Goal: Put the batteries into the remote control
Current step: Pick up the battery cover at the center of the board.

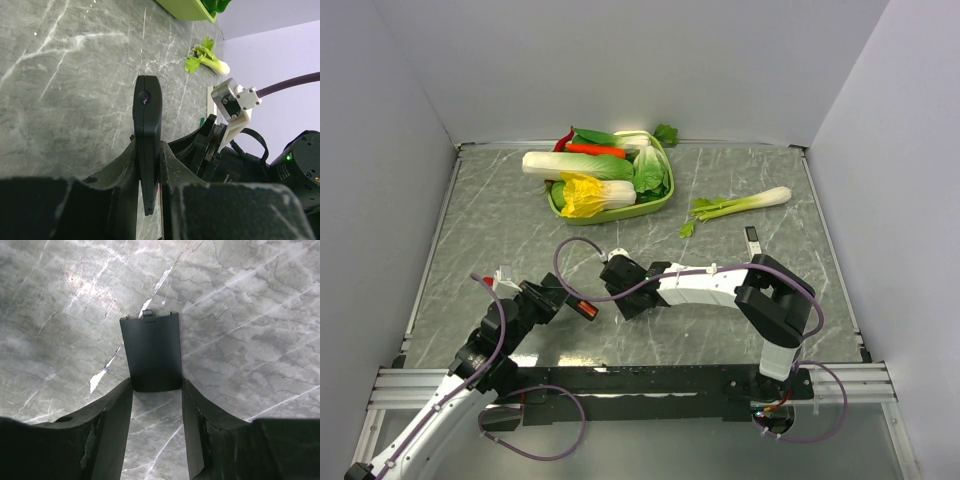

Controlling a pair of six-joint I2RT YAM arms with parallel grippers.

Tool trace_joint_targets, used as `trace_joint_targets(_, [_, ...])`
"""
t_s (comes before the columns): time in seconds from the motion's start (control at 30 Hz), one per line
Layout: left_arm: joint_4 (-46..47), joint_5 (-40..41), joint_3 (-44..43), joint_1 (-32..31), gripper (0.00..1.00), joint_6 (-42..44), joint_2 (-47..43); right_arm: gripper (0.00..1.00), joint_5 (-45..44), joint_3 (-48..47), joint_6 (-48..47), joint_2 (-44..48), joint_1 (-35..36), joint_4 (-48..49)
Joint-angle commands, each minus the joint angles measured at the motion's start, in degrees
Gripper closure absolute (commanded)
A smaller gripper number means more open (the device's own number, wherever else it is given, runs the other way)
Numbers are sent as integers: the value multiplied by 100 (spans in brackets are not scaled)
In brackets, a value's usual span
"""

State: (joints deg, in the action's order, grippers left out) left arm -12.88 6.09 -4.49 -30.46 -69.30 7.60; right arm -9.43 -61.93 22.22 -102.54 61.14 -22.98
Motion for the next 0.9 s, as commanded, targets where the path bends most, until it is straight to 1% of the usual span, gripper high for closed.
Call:
trace_joint_targets(0.0, [365,-125,97,-13,99,-84,-48,68,-59,111,-94,32,11,118])
trace_joint_targets(0.13, [567,-213,229,-13,99,-154,-21,74,-138,295,-191,365,12,180])
trace_joint_targets(0.2, [725,-283,291,-13,99,-224,-21,80,-138,366,-253,498,20,224])
trace_joint_targets(0.27, [909,-371,379,-13,99,-260,-39,83,-129,480,-279,735,20,294])
trace_joint_targets(0.3, [963,-389,414,-13,99,-312,-65,86,-129,515,-297,823,20,294])
trace_joint_targets(0.37, [1042,-415,440,-13,99,-374,-100,88,-129,594,-323,1095,11,268])
trace_joint_targets(0.4, [1129,-450,580,-13,99,-435,-144,90,-129,612,-367,1200,11,268])
trace_joint_targets(0.6, [1517,-556,853,-13,99,-672,-311,93,-120,647,-648,1992,20,49])
trace_joint_targets(0.77, [1772,-661,924,-13,99,-673,-294,92,-15,454,-903,2607,55,-154])
trace_joint_targets(0.87, [1903,-688,924,-13,99,-647,-294,92,196,296,-1061,2888,160,-233])
